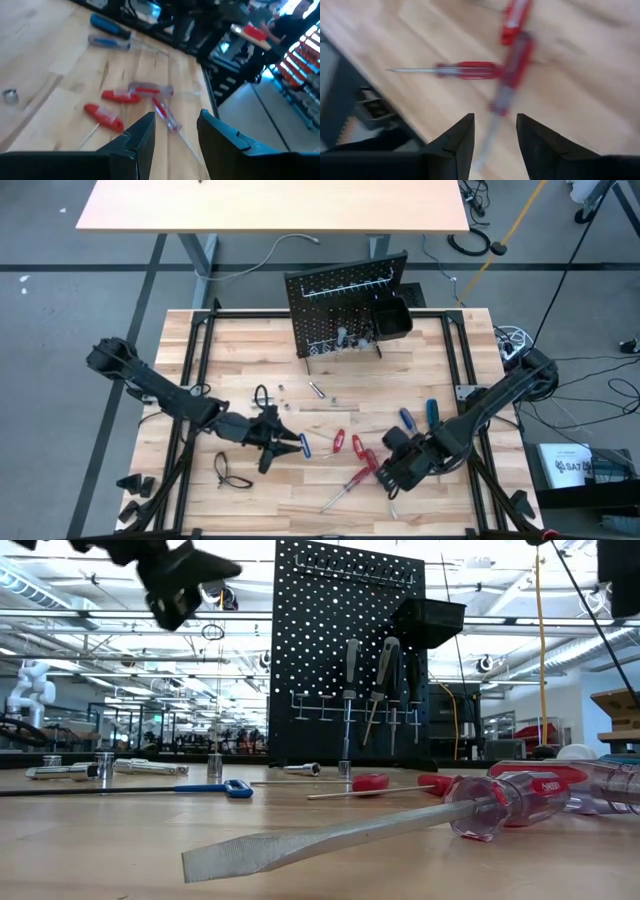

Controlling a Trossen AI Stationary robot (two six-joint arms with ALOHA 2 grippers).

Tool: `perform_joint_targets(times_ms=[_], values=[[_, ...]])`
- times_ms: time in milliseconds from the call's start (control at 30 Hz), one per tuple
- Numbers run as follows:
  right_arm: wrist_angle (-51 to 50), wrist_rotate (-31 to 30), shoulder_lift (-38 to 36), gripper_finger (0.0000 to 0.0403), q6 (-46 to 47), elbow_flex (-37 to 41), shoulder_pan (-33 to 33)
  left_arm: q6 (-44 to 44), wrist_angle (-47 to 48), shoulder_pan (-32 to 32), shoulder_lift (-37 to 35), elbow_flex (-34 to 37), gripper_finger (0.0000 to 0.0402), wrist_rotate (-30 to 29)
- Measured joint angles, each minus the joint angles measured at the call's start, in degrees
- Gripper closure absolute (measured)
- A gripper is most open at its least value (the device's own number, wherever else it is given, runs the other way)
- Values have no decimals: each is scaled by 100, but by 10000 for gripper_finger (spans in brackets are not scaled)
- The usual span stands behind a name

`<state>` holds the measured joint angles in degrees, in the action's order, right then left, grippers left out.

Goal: Hang tools onto peg board
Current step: Hang the red screwdriver on the pegboard

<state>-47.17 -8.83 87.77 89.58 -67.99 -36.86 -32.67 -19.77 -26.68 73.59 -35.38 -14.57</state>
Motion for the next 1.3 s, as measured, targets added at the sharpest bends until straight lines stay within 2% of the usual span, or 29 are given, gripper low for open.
perform_joint_targets(times_ms=[200,400,567,700,867,1000,1167,1300], values=[[-1084,-3,-191,266,-296,0,0,4,344,182,133,-401,253,-96],[-1587,-32,-189,266,-480,0,13,-369,660,230,135,-410,253,-111],[-1949,-460,-190,265,-389,0,88,-450,684,230,135,-410,253,-111],[-1892,-403,-302,246,-759,0,344,-449,684,230,132,-410,253,-113],[-1484,-426,-379,194,-1392,-2,743,-440,685,230,134,-410,253,-160],[-996,-318,-300,166,-1260,-4,807,-428,688,230,132,-410,253,-160],[-686,-319,-6,162,-691,-4,708,-426,732,230,132,-410,253,-162],[-659,-313,204,168,-601,-2,647,-409,750,230,132,-412,253,-160]])
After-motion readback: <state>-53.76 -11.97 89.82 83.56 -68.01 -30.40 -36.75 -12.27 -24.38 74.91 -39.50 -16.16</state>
